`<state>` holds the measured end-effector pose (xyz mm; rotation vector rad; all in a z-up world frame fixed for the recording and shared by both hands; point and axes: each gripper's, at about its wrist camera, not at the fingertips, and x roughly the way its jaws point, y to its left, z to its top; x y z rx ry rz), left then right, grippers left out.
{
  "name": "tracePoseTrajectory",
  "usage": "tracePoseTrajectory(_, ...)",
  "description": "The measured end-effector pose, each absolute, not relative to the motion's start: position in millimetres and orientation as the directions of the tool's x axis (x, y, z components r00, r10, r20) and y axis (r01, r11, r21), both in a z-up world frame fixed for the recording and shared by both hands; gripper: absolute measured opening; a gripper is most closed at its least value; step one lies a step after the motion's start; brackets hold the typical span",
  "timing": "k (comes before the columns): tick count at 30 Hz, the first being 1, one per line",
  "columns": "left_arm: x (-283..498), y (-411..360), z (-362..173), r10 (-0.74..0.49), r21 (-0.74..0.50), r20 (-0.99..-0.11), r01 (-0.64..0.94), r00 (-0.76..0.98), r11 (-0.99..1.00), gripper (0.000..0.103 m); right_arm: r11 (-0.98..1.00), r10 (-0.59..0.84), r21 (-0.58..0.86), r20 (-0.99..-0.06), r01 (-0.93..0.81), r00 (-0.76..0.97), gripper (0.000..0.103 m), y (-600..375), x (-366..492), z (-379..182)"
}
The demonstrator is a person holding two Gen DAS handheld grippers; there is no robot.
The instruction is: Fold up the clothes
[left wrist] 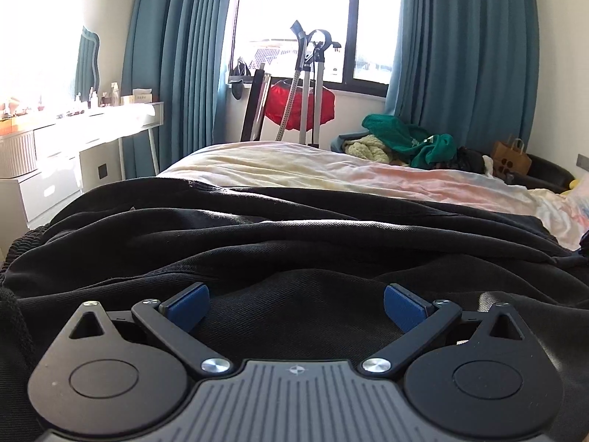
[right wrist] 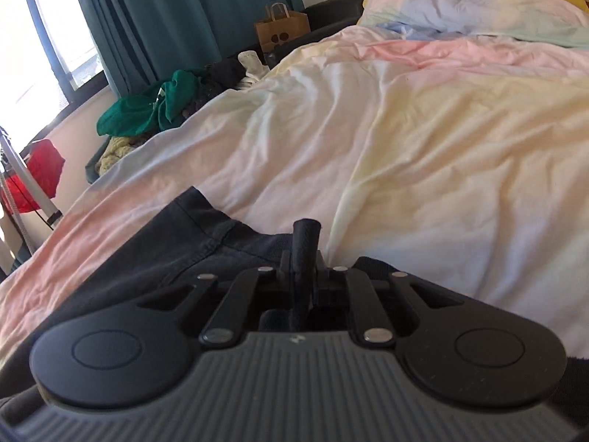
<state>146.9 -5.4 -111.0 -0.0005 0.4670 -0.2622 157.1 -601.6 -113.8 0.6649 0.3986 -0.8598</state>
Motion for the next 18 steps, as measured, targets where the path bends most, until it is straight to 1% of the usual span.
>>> tracePoseTrajectory(2, 147.6, -4.0, -110.1, -0.253, -0.081, -0.444, 0.243, 0.860, 0.967, 0.102, 0.483, -0.561, 0.367, -0.568, 0.795, 0.603, 0.015, -597.8, 155.9, -108.7)
tracePoseTrajectory(5, 146.2, -4.7, -107.7, -0.250, -0.078, -0.433, 0.240, 0.866, 0.968, 0.102, 0.501, -0.570, 0.261, -0.618, 0.825, 0.542, 0.021, -582.6, 159.3, -95.0)
tracePoseTrajectory(7, 145.1, -6.6, -106.6, -0.222, -0.050, -0.440, 0.223, 0.870, 0.974, 0.102, 0.508, -0.588, 0.220, -0.618, 0.833, 0.522, 0.031, -566.9, 153.8, -86.5)
tracePoseTrajectory(9, 141.4, -7.6, -105.8, -0.199, -0.032, -0.441, 0.207, 0.875, 0.978, 0.102, 0.524, -0.599, 0.227, -0.587, 0.821, 0.544, 0.051, -547.6, 141.6, -76.9)
tracePoseTrajectory(10, 138.7, -8.0, -104.9, -0.197, -0.026, -0.443, 0.207, 0.875, 0.978, 0.102, 0.535, -0.602, 0.226, -0.575, 0.814, 0.555, 0.054, -537.9, 136.2, -72.2)
tracePoseTrajectory(11, 135.7, -8.3, -103.7, -0.193, -0.019, -0.443, 0.206, 0.875, 0.978, 0.102, 0.549, -0.599, 0.217, -0.572, 0.807, 0.561, 0.060, -527.9, 132.0, -67.6)
tracePoseTrajectory(12, 131.9, -8.4, -101.7, -0.189, -0.013, -0.440, 0.205, 0.878, 0.979, 0.102, 0.564, -0.590, 0.210, -0.574, 0.799, 0.568, 0.063, -518.3, 128.5, -63.5)
tracePoseTrajectory(15, 121.8, -7.9, -95.2, -0.194, -0.018, -0.435, 0.207, 0.879, 0.978, 0.102, 0.637, -0.515, 0.232, -0.581, 0.735, 0.630, 0.061, -487.0, 115.3, -47.2)
tracePoseTrajectory(18, 111.9, -6.6, -89.3, -0.197, -0.016, -0.430, 0.210, 0.881, 0.978, 0.102, 0.715, -0.444, 0.250, -0.560, 0.653, 0.700, 0.061, -452.0, 100.1, -27.8)
